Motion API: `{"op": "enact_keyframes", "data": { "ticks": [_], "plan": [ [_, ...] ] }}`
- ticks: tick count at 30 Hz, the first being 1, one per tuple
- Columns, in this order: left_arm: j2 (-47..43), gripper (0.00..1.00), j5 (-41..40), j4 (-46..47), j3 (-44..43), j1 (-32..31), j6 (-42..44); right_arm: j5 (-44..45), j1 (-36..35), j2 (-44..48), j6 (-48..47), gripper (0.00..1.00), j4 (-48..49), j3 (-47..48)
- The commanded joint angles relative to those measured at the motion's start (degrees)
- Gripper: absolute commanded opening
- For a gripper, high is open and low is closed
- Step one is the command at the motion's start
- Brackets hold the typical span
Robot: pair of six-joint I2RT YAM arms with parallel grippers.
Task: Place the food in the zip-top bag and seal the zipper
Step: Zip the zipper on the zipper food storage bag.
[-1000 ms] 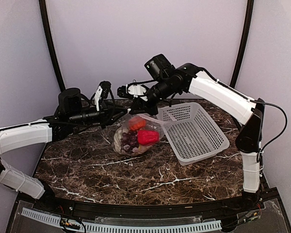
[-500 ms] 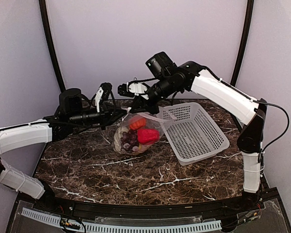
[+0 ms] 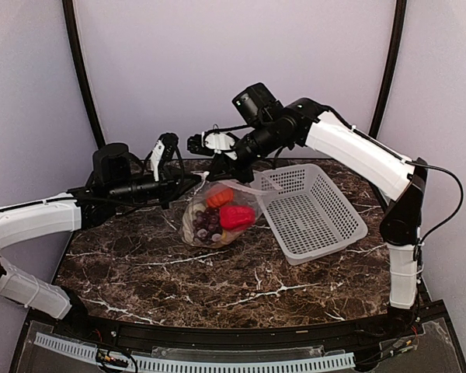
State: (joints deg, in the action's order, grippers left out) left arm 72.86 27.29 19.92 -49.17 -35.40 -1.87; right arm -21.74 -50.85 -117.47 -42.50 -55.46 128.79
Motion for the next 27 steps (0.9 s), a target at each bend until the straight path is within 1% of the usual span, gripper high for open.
{"op": "enact_keyframes", "data": {
  "ticks": [1,9,20,27],
  "plan": [
    [-4.9,0.01,-5.8,2.0,2.3,0.2,1.2,3.5,1.5,2.2,-1.1,0.06,-3.6,-0.1],
    [-6.7,0.01,-8.5,0.7,3.5,0.3,2.9,5.2,4.4,5.3,-3.2,0.09,-5.8,-5.1],
    [-6.9,0.01,-10.0,1.3,3.8,0.3,3.2,7.3,10.0,8.4,-4.9,0.09,-8.8,-9.8],
    [-7.2,0.01,-11.1,0.6,3.8,0.3,3.7,8.7,12.1,10.8,-5.2,0.09,-9.8,-14.1]
  ]
}}
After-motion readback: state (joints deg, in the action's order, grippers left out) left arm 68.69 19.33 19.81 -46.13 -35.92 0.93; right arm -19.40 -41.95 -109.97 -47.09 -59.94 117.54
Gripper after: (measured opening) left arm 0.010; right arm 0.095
